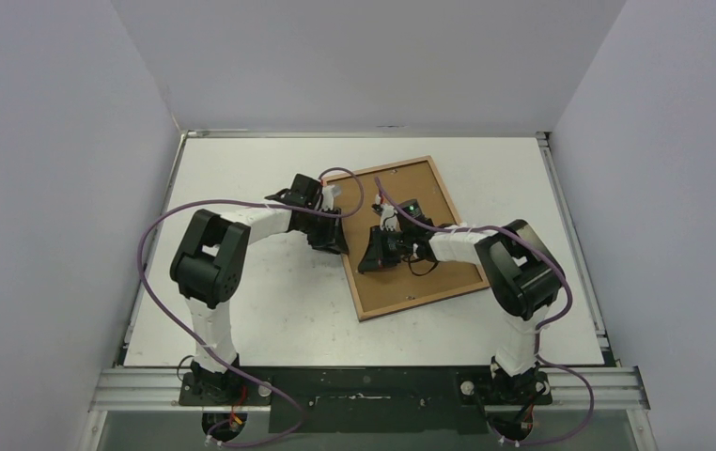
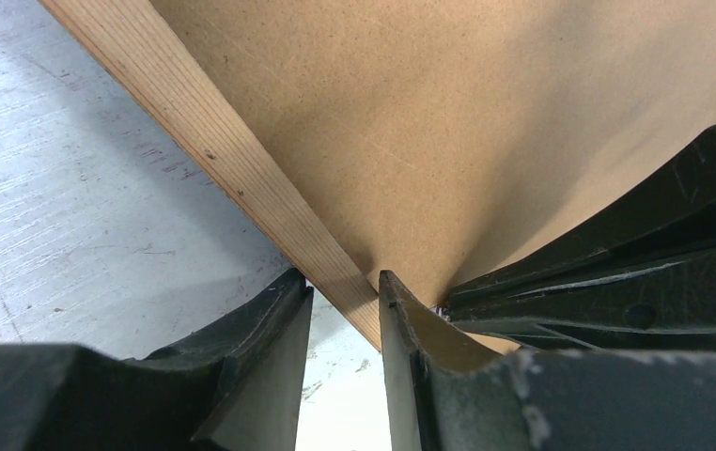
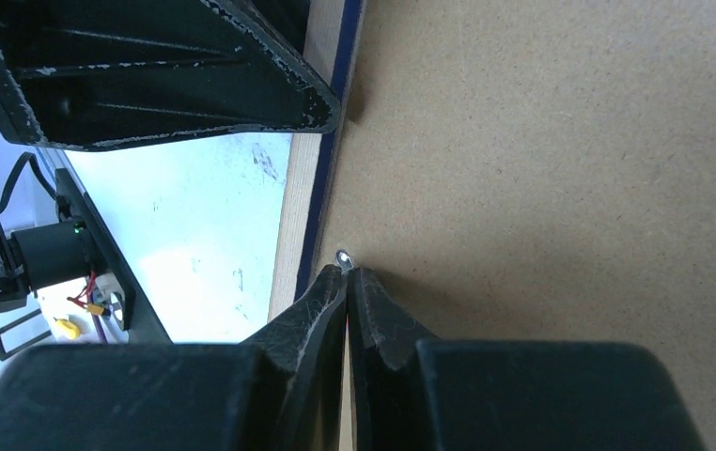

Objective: Put the photo into the frame
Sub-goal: Install the photo frame at the center of the board.

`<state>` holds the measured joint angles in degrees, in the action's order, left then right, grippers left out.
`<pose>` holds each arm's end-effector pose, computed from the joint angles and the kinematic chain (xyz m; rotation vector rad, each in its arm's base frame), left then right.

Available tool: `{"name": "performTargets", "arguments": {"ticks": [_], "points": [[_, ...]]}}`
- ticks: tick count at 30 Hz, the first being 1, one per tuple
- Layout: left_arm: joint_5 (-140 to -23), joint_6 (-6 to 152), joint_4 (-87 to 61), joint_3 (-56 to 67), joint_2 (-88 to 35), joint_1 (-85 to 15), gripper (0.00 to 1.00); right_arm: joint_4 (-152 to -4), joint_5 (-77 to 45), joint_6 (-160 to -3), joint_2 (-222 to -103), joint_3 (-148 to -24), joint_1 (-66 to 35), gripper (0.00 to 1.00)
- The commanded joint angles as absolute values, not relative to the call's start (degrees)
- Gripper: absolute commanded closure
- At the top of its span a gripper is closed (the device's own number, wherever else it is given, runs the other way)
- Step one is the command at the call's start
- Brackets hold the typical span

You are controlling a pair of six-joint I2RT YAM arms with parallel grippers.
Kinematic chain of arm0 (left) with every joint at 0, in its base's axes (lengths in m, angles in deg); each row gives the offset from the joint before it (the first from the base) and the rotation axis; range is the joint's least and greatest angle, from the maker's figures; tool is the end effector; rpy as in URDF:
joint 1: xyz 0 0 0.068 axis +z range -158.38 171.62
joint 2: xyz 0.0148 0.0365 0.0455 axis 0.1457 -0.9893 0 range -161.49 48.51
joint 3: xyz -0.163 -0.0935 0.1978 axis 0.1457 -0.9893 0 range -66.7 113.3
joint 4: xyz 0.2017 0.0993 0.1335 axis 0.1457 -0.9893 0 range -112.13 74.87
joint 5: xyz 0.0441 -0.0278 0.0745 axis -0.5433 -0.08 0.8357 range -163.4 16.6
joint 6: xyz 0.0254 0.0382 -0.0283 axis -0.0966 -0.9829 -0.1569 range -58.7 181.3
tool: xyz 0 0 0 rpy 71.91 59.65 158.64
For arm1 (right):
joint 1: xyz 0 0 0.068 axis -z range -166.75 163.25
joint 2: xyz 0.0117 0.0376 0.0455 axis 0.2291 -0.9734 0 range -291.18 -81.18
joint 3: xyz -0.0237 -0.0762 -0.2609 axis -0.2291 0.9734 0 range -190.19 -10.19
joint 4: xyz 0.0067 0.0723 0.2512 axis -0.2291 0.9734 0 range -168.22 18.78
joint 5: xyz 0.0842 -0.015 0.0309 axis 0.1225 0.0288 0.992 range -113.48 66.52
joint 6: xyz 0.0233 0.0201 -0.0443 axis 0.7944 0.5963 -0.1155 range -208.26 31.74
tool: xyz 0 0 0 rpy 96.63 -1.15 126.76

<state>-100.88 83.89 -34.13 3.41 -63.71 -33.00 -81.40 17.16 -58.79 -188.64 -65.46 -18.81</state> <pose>0.3504 -0.1784 0.1457 0.2205 2.7299 -0.8944 0.2954 0.2125 0.1323 -0.4141 2.5645 1.3108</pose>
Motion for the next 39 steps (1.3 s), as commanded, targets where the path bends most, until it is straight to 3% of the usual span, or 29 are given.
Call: {"name": "performTargets", "arguments": {"ticks": [1,39], "points": [[-101.86,84.97,-30.49,5.46,-64.37,-33.25,0.69,-81.34,17.93,-59.21,-190.32,-64.48,-20.7,0.95],[-102.75,89.34,-26.99,6.96,-67.0,-33.51,0.71,-80.55,20.55,-57.89,-189.85,-61.61,-25.07,0.95]]}}
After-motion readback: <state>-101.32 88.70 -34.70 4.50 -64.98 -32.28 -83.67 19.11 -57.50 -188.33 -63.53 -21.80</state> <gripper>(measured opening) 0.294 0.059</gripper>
